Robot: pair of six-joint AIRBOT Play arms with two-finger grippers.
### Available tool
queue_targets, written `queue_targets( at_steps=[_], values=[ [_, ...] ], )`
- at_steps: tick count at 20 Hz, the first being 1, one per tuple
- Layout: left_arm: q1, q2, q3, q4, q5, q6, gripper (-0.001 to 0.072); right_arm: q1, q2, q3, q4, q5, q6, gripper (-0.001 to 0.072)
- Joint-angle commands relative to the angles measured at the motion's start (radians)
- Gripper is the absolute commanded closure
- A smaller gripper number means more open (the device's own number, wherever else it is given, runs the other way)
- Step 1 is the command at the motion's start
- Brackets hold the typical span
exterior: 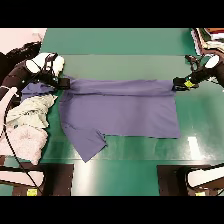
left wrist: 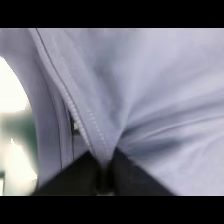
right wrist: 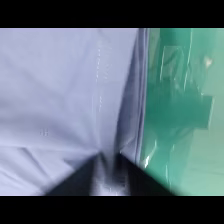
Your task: Fold the shirts.
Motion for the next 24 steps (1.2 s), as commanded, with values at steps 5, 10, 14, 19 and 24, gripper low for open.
queue_targets(
  at_steps=[5, 10, 14, 19, 24],
  values=[
    [-0.001, 0.079, -0.087, 0.019, -0.221, -0.104, 0.0100, -0.052, 0.173, -0.063, 0.004, 0.169, 0.014, 0.0264],
    [-0.001, 0.433, -0.506, 0.017, -0.216, -0.157, 0.0099, -0.131, 0.418, -0.244, 0.008, 0.175, 0.011, 0.0264],
    [-0.001, 0.673, -0.768, -0.010, -0.275, -0.193, 0.0099, -0.179, 0.537, -0.375, 0.009, 0.161, 0.010, 0.0264],
    [-0.001, 0.708, -0.883, -0.177, -0.196, -0.187, 0.0099, -0.186, 0.586, -0.424, 0.114, 0.152, -0.012, 0.0264],
    [-0.002, 0.703, -0.885, -0.207, -0.086, -0.185, 0.0099, -0.185, 0.587, -0.422, 0.176, 0.158, -0.012, 0.0264]
  ],
)
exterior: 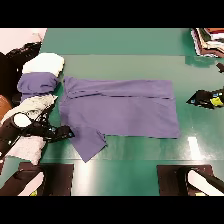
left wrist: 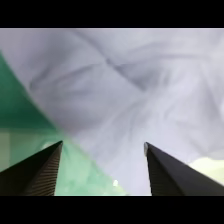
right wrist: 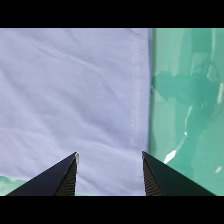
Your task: Fold the shirts.
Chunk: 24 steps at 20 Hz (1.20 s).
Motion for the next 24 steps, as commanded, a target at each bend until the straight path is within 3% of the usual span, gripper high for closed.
queue_targets(
  at_steps=[1, 9, 10, 11, 12, 18, 24],
  values=[
    [0.000, 0.005, -0.016, -0.042, 0.074, -0.001, 0.0099, -0.001, 0.007, -0.006, 0.053, 0.009, -0.002, 0.0264],
    [0.000, 0.005, -0.071, -0.085, 0.098, 0.003, 0.0121, -0.001, 0.007, -0.006, 0.056, 0.026, -0.002, 0.0264],
    [0.000, 0.006, -0.070, -0.089, 0.098, 0.005, 0.0404, -0.001, 0.007, -0.006, 0.055, 0.027, -0.002, 0.0264],
    [0.000, 0.007, -0.069, -0.104, 0.101, 0.021, 0.0597, -0.002, 0.007, -0.006, 0.048, 0.033, -0.002, 0.0264],
    [0.000, 0.007, -0.064, -0.114, 0.101, 0.034, 0.0679, -0.003, 0.007, -0.006, 0.038, 0.053, -0.002, 0.0264],
    [0.000, 0.007, 0.060, -0.123, -0.007, 0.101, 0.0678, -0.193, 0.071, -0.255, -0.128, 0.086, -0.002, 0.0264],
    [0.000, 0.007, 0.097, -0.129, 0.020, 0.100, 0.0678, -0.330, 0.009, -0.517, 0.084, -0.013, -0.069, 0.0277]
  ],
)
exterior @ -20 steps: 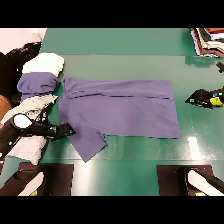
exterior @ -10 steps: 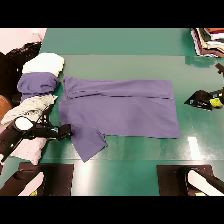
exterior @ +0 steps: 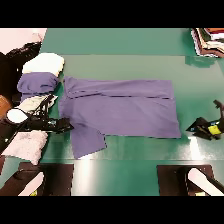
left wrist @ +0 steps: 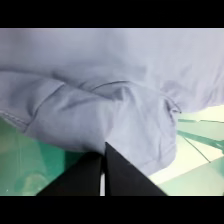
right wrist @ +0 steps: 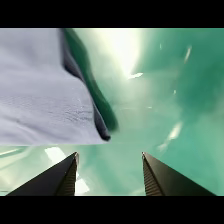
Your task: Fold the shirts.
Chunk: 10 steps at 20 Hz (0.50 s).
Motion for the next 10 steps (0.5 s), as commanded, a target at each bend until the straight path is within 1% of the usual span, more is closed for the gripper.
queue_targets(
  at_steps=[1, 5, 7, 8, 9, 10],
  values=[
    [0.000, 0.001, 0.015, -0.004, 0.003, 0.007, 0.0678, -0.030, -0.040, -0.116, 0.111, -0.074, -0.032, 0.0284],
    [0.000, 0.001, 0.015, -0.004, 0.003, 0.007, 0.0678, 0.075, -0.086, -0.119, 0.113, -0.110, -0.032, 0.0289],
    [0.000, 0.001, 0.015, -0.003, -0.005, 0.007, 0.0678, 0.112, -0.095, -0.119, 0.109, -0.113, -0.032, 0.0480],
    [0.000, 0.001, 0.015, 0.001, -0.021, 0.007, 0.0678, 0.124, -0.084, -0.119, 0.109, -0.116, -0.032, 0.0607],
    [0.000, 0.003, 0.015, 0.010, -0.045, 0.007, 0.0679, 0.129, -0.063, -0.119, 0.108, -0.122, -0.032, 0.0698],
    [0.000, 0.006, 0.015, 0.028, -0.074, 0.006, 0.0680, 0.127, -0.031, -0.119, 0.106, -0.123, -0.032, 0.0698]
  ],
)
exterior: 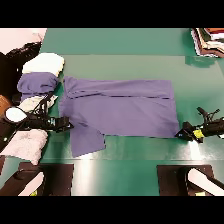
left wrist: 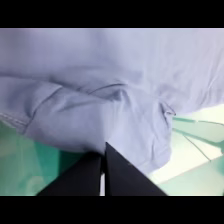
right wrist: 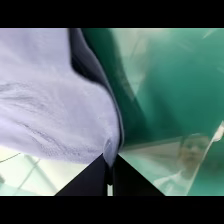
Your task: Fold the shirts.
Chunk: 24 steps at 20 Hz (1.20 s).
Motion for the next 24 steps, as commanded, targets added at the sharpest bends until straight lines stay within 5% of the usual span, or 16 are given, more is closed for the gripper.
queue_targets(
  at_steps=[1, 5, 10, 13, 16, 24],
  values=[
    [0.000, 0.005, 0.004, 0.045, -0.089, -0.001, 0.0680, 0.017, 0.068, 0.004, -0.014, -0.003, -0.002, 0.0699],
    [-0.010, 0.058, -0.002, 0.077, -0.213, -0.014, 0.0680, -0.030, 0.240, 0.077, -0.225, 0.188, -0.002, 0.0699],
    [-0.134, 0.258, -0.002, 0.072, -0.344, -0.185, 0.0678, -0.078, 0.431, 0.090, -0.332, 0.312, 0.000, 0.0699],
    [-0.140, 0.261, 0.040, 0.056, -0.265, -0.193, 0.0679, -0.024, 0.464, 0.132, -0.322, 0.286, 0.027, 0.0699],
    [-0.140, 0.175, 0.145, 0.132, -0.080, -0.183, 0.0679, 0.081, 0.346, 0.262, -0.324, 0.231, 0.061, 0.0699],
    [-0.093, -0.325, 0.486, 0.279, 0.164, -0.175, 0.0678, 0.255, -0.210, 0.658, -0.322, 0.113, 0.113, 0.0698]
  ],
)
